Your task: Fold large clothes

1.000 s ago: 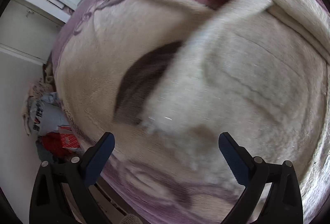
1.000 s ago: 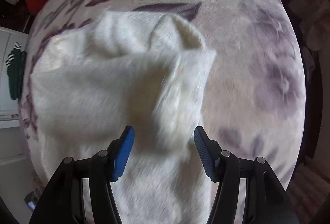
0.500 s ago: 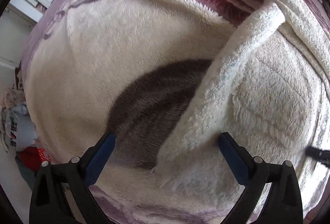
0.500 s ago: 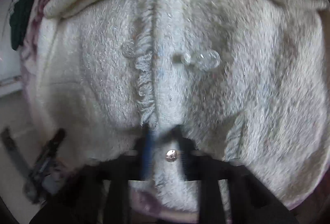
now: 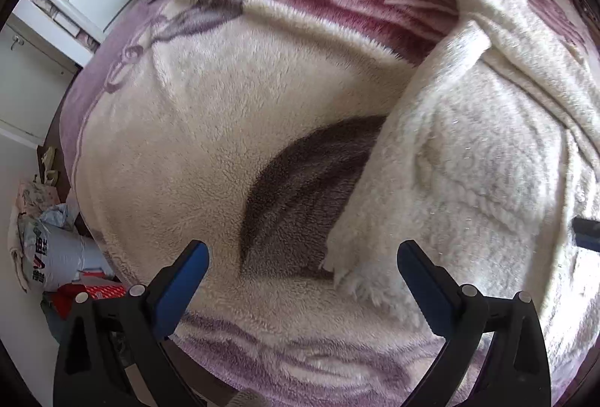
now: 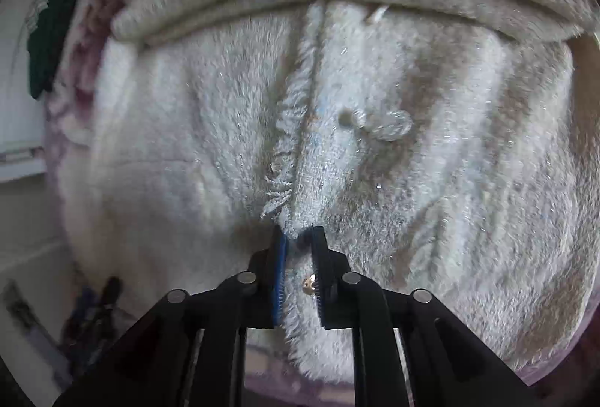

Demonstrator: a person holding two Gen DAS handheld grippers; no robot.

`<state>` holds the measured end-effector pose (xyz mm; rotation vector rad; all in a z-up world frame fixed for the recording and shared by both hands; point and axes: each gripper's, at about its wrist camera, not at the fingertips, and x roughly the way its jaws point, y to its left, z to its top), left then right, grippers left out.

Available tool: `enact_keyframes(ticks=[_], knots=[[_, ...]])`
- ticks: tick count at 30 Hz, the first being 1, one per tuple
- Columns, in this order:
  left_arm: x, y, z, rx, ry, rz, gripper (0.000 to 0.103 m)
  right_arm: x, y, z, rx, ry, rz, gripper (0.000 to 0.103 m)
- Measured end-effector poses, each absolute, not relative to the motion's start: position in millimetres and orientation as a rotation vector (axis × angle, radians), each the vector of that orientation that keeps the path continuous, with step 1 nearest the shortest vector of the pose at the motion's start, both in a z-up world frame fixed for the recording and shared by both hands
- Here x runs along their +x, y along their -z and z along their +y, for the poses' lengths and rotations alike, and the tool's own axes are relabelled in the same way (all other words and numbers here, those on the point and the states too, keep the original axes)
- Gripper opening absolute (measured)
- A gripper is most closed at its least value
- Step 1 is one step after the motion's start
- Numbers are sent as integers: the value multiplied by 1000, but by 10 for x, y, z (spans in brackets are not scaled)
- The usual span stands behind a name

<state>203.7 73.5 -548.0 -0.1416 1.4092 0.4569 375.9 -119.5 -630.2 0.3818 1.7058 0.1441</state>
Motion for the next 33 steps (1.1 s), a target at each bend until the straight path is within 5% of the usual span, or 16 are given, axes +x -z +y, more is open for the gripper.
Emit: enact_keyframes(ticks=[2, 7, 13, 19, 28, 29, 31, 33], knots=[[2060, 5403, 702, -131, -440, 1394, 103, 3697, 6071, -1487, 431, -129, 1671, 55], [2232, 5331, 322, -87, -372, 1384, 103, 3447, 5811, -2601, 457, 38, 1624, 56], [2432, 5348, -606, -52, -220, 1427, 103, 2819, 6617, -3587, 422, 100, 1820, 54], [2378, 5346, -2091, -49, 91, 1512, 103, 2746, 6096, -4306, 732, -23, 1688, 54], [2206, 5865, -3747, 45, 256, 1630, 102, 3219, 5828, -5808, 739, 8, 1599, 57], [2210, 5967, -3807, 80, 217, 1628, 98, 3394, 5940, -5907, 739, -9, 1589, 61], [2241, 6143, -3795, 130, 132, 1630, 61, 3635, 5929, -6057, 750, -76, 1558, 70], [2249, 6139, -3730, 121, 97, 1587, 47, 3985, 5948, -6088, 788, -161, 1534, 86]])
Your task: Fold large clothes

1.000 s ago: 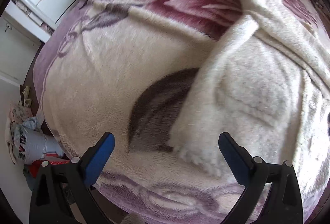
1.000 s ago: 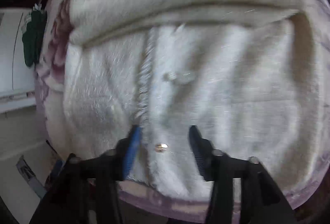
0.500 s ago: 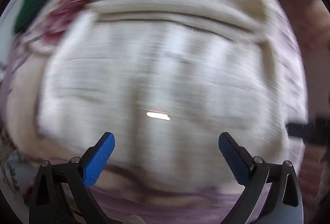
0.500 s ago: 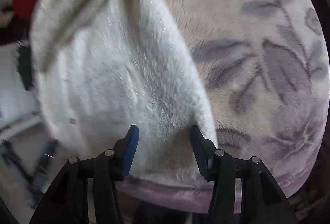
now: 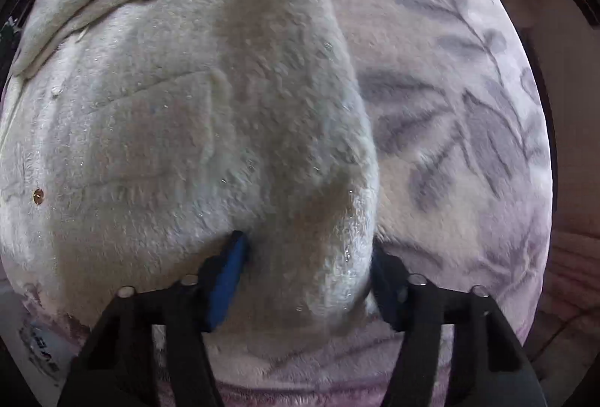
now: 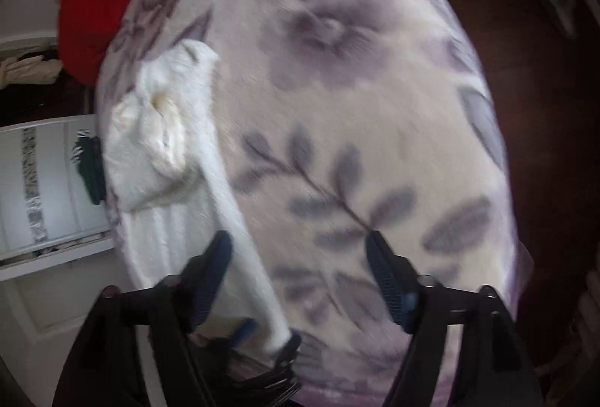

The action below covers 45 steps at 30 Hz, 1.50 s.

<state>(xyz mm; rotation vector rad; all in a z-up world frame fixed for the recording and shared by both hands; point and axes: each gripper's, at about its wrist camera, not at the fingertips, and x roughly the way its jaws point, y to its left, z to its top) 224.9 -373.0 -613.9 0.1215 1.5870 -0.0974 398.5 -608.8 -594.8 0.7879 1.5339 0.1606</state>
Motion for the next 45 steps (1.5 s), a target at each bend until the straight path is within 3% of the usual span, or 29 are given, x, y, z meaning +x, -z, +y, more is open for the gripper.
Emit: enact_keyframes(ticks=[1, 4, 8, 13, 18, 19, 20, 21, 23, 31, 36, 40, 45], knots=[[2244, 6106, -3711, 125, 90, 1564, 35, 4184, 5957, -6033, 811, -201, 1510, 97], [2193, 6032, -3696, 160, 93, 1527, 24, 4726, 6002, -5646, 856, -298, 1436, 102], [2174, 5980, -3737, 159, 95, 1527, 19, 5448, 6313, -4987, 828, -443, 1440, 103], [2201, 5858, -3658, 128, 103, 1527, 16, 5930, 6957, -4496, 657, -473, 1593, 103], [2191, 5665, -3457, 96, 117, 1509, 14, 6002, 7058, -4547, 791, -488, 1571, 103], [2192, 5611, -3422, 84, 116, 1502, 13, 6002, 7049, -4545, 810, -492, 1554, 95], [2195, 5533, -3367, 73, 114, 1494, 13, 6008, 7033, -4506, 809, -501, 1554, 63], [2205, 5455, -3292, 50, 111, 1480, 12, 6009, 7028, -4467, 822, -529, 1558, 41], [2186, 5265, -3156, 20, 98, 1446, 12, 6024, 6925, -4392, 783, -489, 1566, 33], [2114, 4377, -1999, -156, 9, 1294, 11, 6184, 5921, -3875, 560, -320, 1628, 28], [2007, 3986, -1051, -325, -73, 1227, 11, 6431, 5190, -2929, 396, -295, 1648, 27], [2006, 3990, -343, -425, -141, 1195, 11, 6623, 4915, -1818, 263, -285, 1657, 27], [1938, 4468, 573, -537, -224, 1224, 11, 6774, 5163, -563, 173, -194, 1705, 27]])
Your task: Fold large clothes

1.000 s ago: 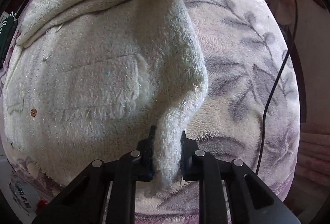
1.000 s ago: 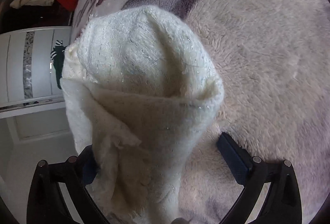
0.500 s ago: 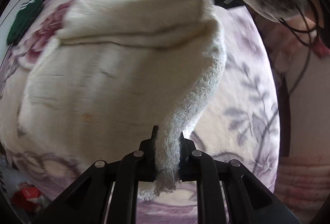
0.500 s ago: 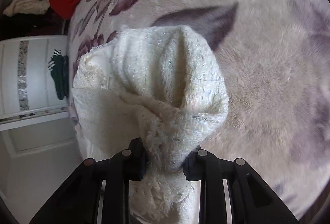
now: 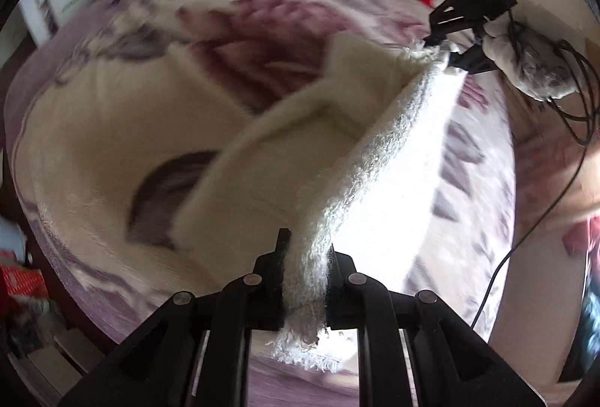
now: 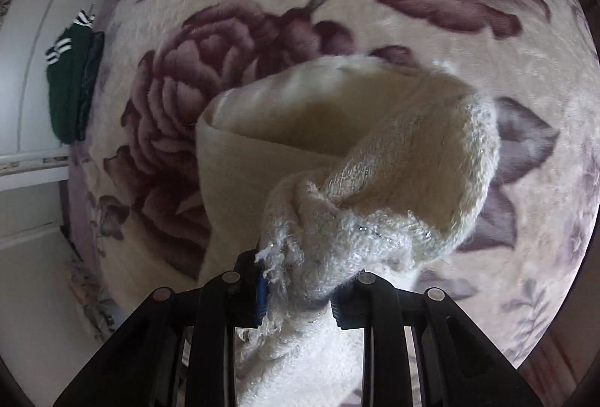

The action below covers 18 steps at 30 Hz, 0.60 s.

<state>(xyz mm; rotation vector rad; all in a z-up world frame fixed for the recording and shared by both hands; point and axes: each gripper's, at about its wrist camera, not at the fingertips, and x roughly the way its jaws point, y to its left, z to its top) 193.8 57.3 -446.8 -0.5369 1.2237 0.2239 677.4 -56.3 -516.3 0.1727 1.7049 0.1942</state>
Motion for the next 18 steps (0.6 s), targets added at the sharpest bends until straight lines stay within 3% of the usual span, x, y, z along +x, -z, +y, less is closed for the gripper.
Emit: enact_keyframes(ticks=[9, 10, 11, 12, 13, 14, 15, 16, 18], knots=[[1833, 5576, 1436, -720, -222, 1331, 13, 6774, 6069, 648, -28, -5, 1748, 27], [1820, 5621, 1476, -748, -218, 1338, 16, 6788, 6104, 681, -25, 7, 1751, 32], [1784, 5660, 1553, -817, -202, 1335, 17, 6800, 6117, 703, 0, 0, 1764, 46], [1743, 5655, 1607, -875, -182, 1334, 20, 6818, 6100, 721, 32, -39, 1781, 53], [1715, 5642, 1656, -907, -173, 1338, 24, 6837, 6044, 715, 81, -92, 1789, 71], [1689, 5623, 1753, -940, -168, 1344, 27, 6847, 5948, 672, 157, -162, 1789, 78], [1640, 5571, 1818, -957, -176, 1358, 44, 6847, 5818, 579, 235, -221, 1778, 78], [1594, 5491, 1892, -962, -183, 1358, 53, 6842, 5681, 451, 315, -264, 1757, 78], [1578, 5306, 2049, -970, -181, 1337, 54, 6819, 5385, 111, 468, -350, 1692, 77]])
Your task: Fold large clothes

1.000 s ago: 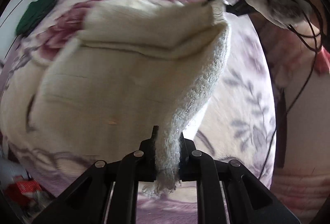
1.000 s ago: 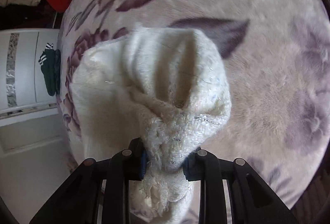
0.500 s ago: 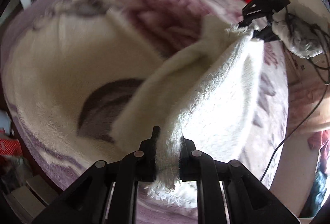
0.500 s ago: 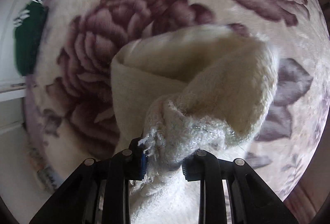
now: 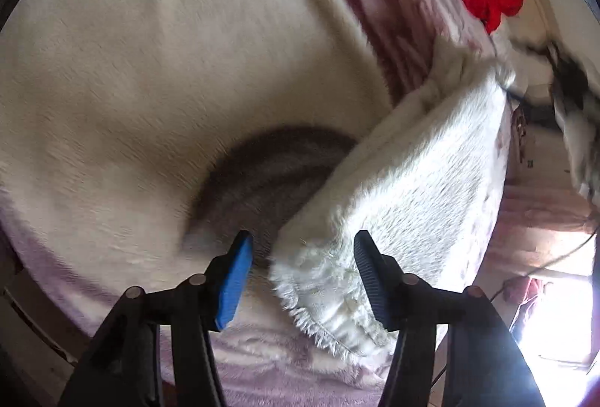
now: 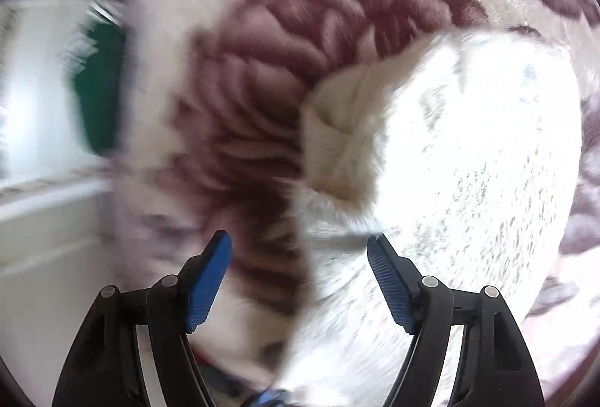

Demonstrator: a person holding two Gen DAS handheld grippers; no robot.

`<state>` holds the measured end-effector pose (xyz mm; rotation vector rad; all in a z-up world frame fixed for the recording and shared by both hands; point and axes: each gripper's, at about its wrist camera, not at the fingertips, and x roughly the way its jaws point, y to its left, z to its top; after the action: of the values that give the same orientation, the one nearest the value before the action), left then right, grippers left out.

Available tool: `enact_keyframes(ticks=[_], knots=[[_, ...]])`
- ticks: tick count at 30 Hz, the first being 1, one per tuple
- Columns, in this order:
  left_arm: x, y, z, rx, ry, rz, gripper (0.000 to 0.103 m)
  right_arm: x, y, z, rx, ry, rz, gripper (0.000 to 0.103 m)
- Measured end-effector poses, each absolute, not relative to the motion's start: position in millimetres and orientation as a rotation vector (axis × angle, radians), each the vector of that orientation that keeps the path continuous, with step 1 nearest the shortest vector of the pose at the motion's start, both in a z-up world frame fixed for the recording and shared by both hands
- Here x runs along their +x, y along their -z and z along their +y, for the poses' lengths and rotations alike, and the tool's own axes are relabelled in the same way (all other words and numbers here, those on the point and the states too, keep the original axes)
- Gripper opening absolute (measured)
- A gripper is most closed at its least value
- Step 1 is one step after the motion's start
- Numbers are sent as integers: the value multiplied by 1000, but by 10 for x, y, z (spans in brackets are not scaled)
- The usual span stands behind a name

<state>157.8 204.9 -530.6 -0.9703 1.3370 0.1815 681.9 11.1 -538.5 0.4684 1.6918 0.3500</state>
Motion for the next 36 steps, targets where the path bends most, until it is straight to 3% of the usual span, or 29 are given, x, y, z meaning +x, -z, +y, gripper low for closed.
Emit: enact_keyframes(ticks=[3, 5, 10, 14, 18, 20, 21, 24, 28, 32, 36], knots=[[1819, 5059, 2216, -926, -159, 1315, 55, 6734, 5020, -472, 499, -325, 1581, 78], [2200, 4895, 2224, -863, -111, 1290, 63, 6677, 4914, -837, 481, -268, 1536, 78], [3507, 4861, 1906, -690, 46, 1254, 64, 6519, 5087, -1671, 482, -127, 1473, 78], [4706, 5225, 1274, -571, 240, 1323, 65, 6456, 5445, -2076, 528, -83, 1415, 78], [5416, 5721, 754, -411, 295, 1456, 64, 6538, 5862, -2198, 635, -133, 1407, 78], [5546, 5805, 655, -386, 310, 1434, 55, 6606, 6013, -2192, 683, -175, 1401, 78], [5555, 5787, 664, -433, 338, 1389, 26, 6649, 6081, -2180, 709, -200, 1401, 78], [5476, 5690, 920, -686, 386, 1298, 19, 6763, 6234, -2125, 766, -245, 1412, 78], [5344, 6077, 1477, -1001, 291, 1276, 19, 6911, 6260, -1995, 742, -308, 1391, 77], [5289, 6633, 1801, -1288, 302, 1307, 25, 7070, 6436, -1790, 612, -284, 1472, 66], [5388, 5990, 1752, -995, 305, 1342, 47, 7163, 6330, -1694, 488, -220, 1501, 66]])
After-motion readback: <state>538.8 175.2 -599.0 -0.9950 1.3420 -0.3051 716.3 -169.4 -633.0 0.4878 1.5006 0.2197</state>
